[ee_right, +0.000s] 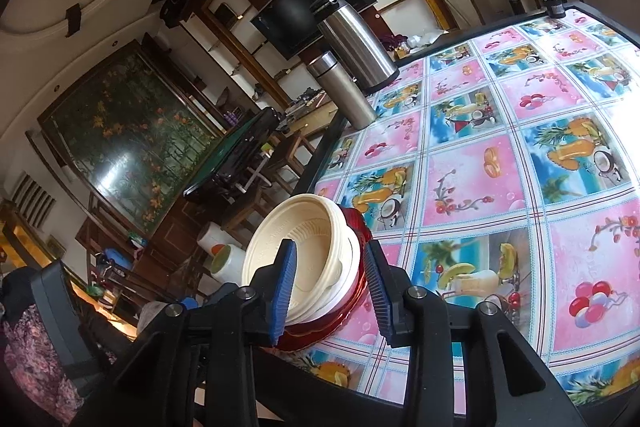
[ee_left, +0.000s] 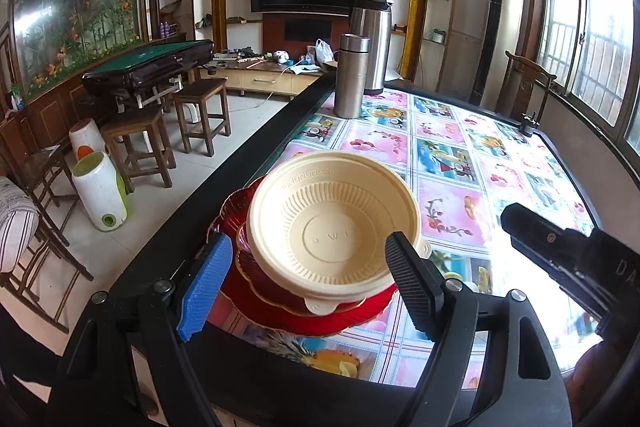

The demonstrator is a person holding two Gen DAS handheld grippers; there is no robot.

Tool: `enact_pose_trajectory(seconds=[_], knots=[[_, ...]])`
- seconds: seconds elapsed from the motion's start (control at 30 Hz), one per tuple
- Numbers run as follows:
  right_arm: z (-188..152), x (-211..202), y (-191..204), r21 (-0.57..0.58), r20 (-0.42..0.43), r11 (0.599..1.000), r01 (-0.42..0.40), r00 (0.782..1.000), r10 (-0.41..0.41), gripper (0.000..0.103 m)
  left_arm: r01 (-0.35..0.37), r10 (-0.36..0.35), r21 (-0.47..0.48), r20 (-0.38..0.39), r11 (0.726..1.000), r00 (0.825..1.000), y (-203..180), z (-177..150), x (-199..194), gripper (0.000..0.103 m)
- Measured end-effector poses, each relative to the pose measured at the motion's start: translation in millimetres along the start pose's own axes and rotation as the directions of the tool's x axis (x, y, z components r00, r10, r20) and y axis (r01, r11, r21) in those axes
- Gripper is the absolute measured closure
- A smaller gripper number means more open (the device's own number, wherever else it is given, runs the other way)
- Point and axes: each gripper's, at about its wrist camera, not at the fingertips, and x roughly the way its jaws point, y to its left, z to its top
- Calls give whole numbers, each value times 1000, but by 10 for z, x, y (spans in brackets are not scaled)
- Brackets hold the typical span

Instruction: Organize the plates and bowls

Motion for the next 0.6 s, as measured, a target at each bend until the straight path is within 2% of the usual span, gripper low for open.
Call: enact_pose_trajectory(seconds=[0.17, 0.3, 0.6], knots=[[-59, -65, -2, -30, 9, 999, -18, 1000, 19, 59, 4, -4, -2, 28, 1000, 1000, 11, -97, -72, 23], [-115, -45, -1, -45, -4, 999, -22, 1000, 22, 59, 9, -9, 5, 31, 1000, 999, 9, -149, -84, 20], [-188, -4, 28, -60, -18, 998, -17, 1000, 16, 59, 68, -69, 41, 35, 997, 997, -39, -224, -96, 19]])
